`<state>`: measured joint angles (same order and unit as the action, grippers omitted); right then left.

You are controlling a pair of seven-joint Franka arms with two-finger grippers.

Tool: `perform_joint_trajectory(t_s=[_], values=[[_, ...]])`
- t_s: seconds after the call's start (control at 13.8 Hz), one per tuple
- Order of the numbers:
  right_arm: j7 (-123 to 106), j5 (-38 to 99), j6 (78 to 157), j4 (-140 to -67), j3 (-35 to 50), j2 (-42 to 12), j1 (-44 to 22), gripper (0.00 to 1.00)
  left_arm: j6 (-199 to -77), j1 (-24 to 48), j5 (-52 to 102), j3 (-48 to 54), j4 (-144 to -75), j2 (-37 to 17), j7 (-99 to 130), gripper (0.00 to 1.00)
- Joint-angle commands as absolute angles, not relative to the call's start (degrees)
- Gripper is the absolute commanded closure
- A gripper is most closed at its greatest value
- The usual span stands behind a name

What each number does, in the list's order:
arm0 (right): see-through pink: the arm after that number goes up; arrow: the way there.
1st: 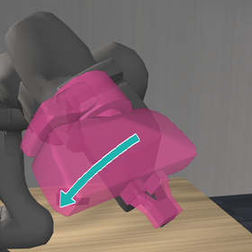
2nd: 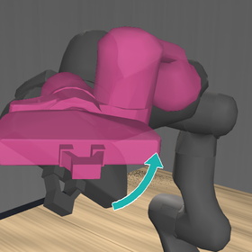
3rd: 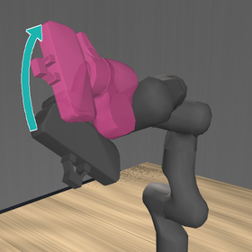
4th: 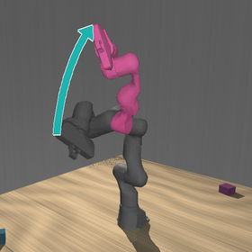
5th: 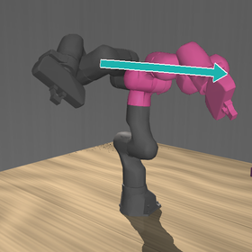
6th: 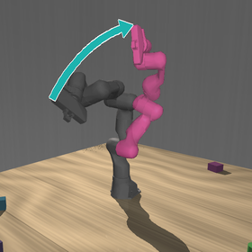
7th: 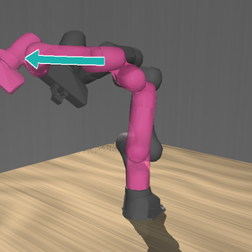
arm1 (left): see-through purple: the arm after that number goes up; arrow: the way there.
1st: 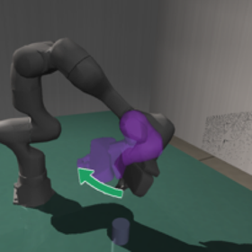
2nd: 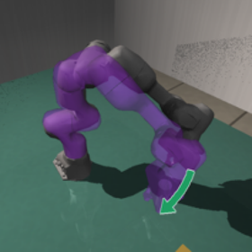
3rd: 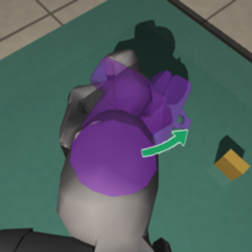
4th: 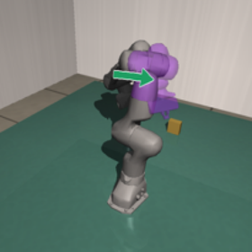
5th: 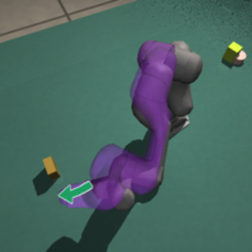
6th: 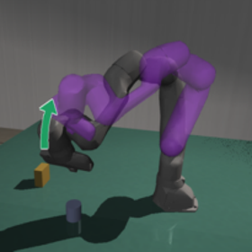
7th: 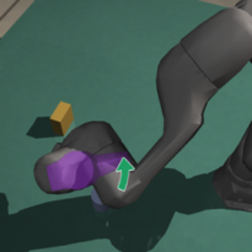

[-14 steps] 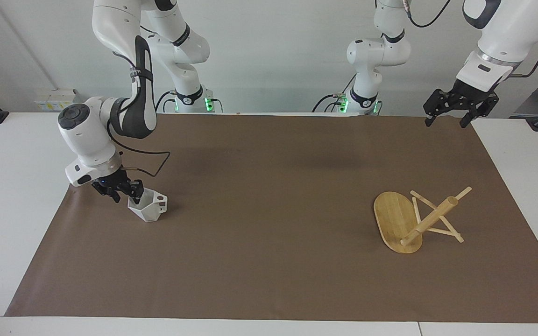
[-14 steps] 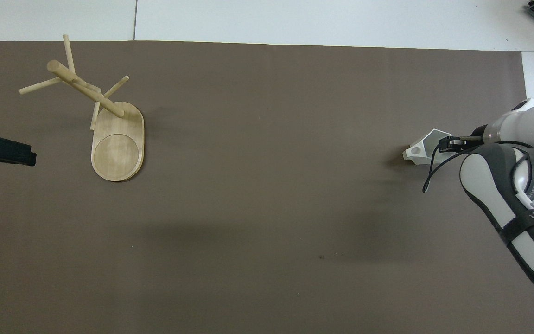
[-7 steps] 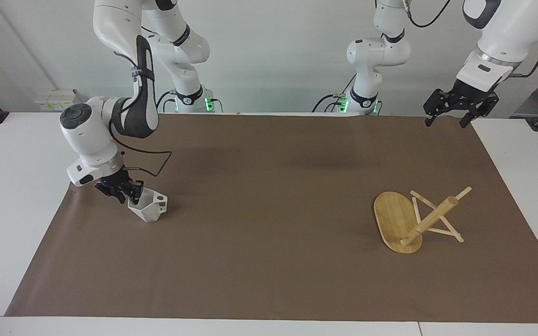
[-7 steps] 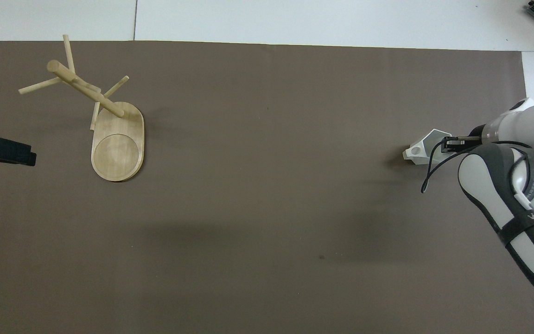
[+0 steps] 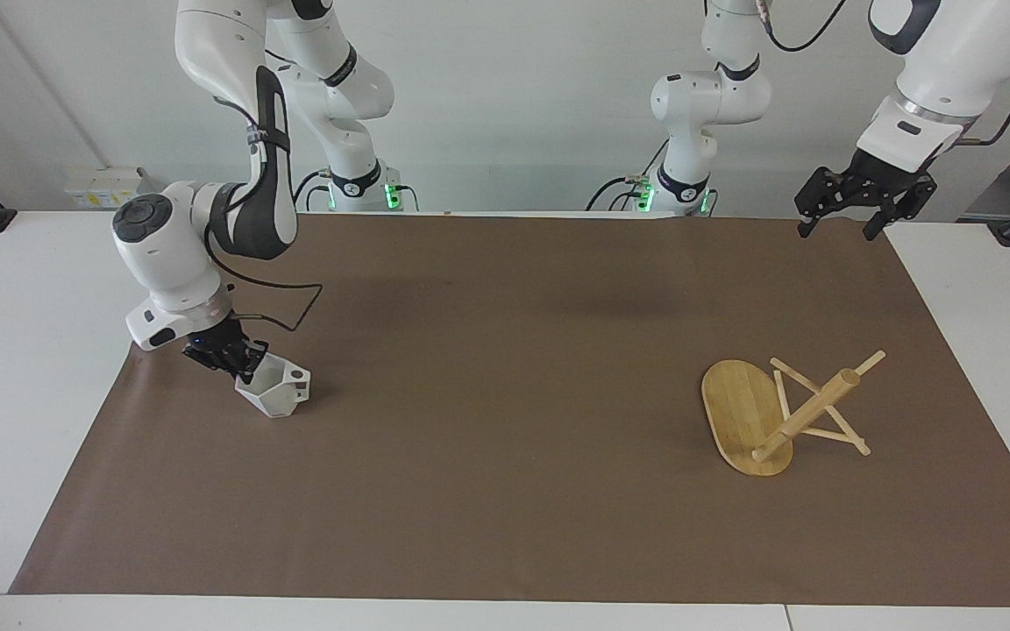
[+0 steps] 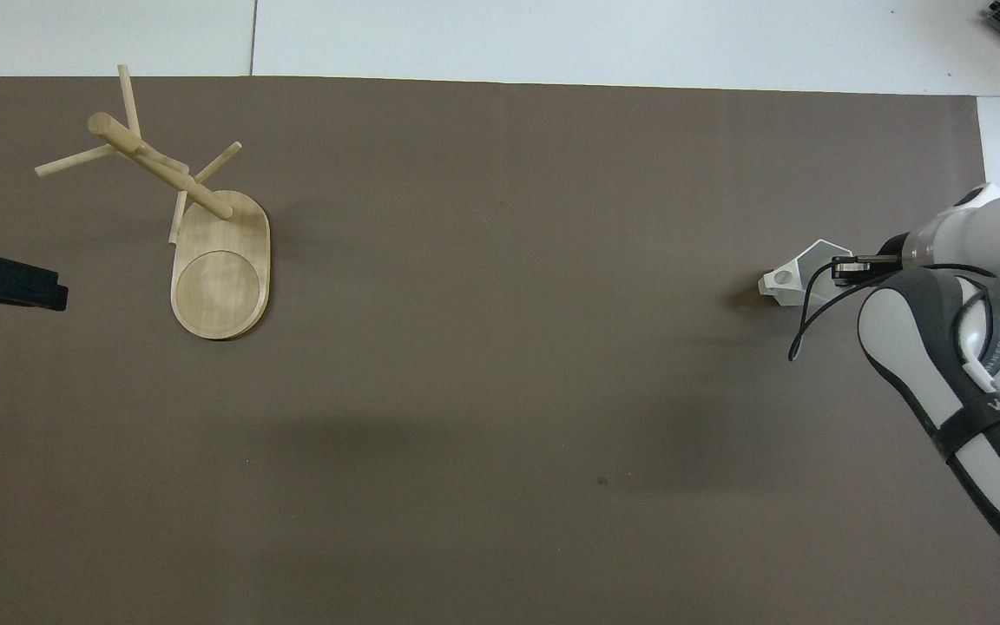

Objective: Hang cup on rack
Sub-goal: 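Close the right gripper on the white mug's handle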

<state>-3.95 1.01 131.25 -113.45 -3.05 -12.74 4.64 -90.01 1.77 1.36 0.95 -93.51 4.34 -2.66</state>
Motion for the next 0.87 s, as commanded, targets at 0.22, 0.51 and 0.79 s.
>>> perform_joint_trajectory(t_s=[0.22, 0.51, 0.79], values=[[-5.1, 0.97, 131.04, -114.61, -2.81, -11.51, 4.92, 1.0, -90.35, 1.05, 0.35, 1.49, -95.27, 5.8, -2.29, 0.0], [-5.1, 0.97, 130.96, -114.35, -2.73, -11.51, 4.92, 1.0, -90.35, 1.05, 0.35, 1.49, -95.27, 5.8, -2.37, 0.0], [-5.1, 0.97, 130.96, -114.08, -2.64, -11.51, 4.83, 1.0, -90.35, 1.05, 0.35, 1.49, -95.27, 5.89, -2.29, 0.0]])
